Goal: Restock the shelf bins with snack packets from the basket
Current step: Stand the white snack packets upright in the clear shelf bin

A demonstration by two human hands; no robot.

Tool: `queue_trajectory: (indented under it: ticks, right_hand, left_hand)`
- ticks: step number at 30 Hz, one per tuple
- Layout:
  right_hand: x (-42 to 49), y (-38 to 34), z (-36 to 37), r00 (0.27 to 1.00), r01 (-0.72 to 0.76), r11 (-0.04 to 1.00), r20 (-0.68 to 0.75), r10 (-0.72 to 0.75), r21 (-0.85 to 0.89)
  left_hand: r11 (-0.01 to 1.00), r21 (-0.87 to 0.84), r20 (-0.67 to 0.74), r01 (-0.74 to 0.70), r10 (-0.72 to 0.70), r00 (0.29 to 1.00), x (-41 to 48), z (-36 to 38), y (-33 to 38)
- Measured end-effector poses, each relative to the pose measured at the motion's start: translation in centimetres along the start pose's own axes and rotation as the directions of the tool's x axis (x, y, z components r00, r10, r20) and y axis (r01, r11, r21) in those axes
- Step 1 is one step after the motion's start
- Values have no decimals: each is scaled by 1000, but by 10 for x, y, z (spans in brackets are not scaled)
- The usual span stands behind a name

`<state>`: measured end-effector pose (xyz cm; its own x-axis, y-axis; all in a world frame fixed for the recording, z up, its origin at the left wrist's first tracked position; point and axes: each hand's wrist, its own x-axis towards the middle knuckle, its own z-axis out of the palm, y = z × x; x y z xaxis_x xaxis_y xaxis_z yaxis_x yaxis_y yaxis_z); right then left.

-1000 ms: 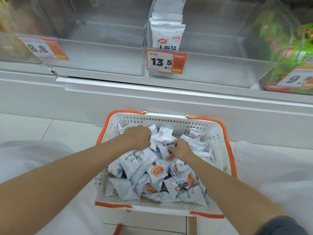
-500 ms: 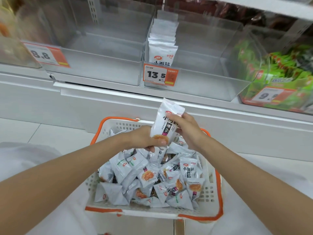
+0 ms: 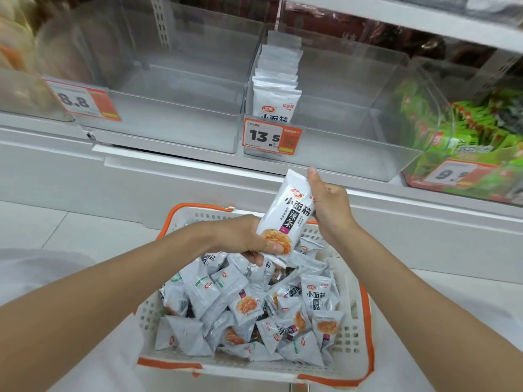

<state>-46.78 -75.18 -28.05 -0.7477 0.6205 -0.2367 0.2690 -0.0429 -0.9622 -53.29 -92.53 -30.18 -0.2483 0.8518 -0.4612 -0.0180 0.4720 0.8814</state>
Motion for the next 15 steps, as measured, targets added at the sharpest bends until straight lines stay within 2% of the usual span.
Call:
queue_trajectory:
  ticks: [3, 5, 7, 8, 10, 11, 13, 15]
  right_hand:
    - [-1, -9, -1, 997, -53, 997, 59, 49, 62]
    - [-5, -16, -5, 964, -137, 986, 241, 109, 100]
    - [-11, -18, -9, 873, -181, 983, 463, 151, 21]
    - [-15, -18, -10, 836, -169, 985, 526, 158, -26]
    - [-17, -19, -10, 826, -126, 988, 542, 154, -89]
    - [-17, -24, -10, 845, -86, 991, 519, 129, -106]
    - [-13, -43, -12, 897, 116, 980, 441, -34, -160]
    - [-7, -77, -17, 889, 345, 927, 369, -271, -149]
  left_hand:
    - [1000, 17, -13, -5, 5, 1000, -3, -6, 5]
    - [1000, 15, -19, 2, -2, 1000, -6, -10, 3]
    - [1000, 21, -37, 14, -13, 999, -9, -13, -1]
    - [999, 38, -44, 23, -21, 999, -11, -13, -3]
    - [995, 92, -58, 45, -39, 998, -14, -15, -3]
    - [990, 130, -68, 49, -40, 997, -17, -20, -2]
    - [982, 188, -139, 8, 18, 990, -24, -36, 9]
    - [978, 183, -356, -96, 157, 921, -31, -58, 34]
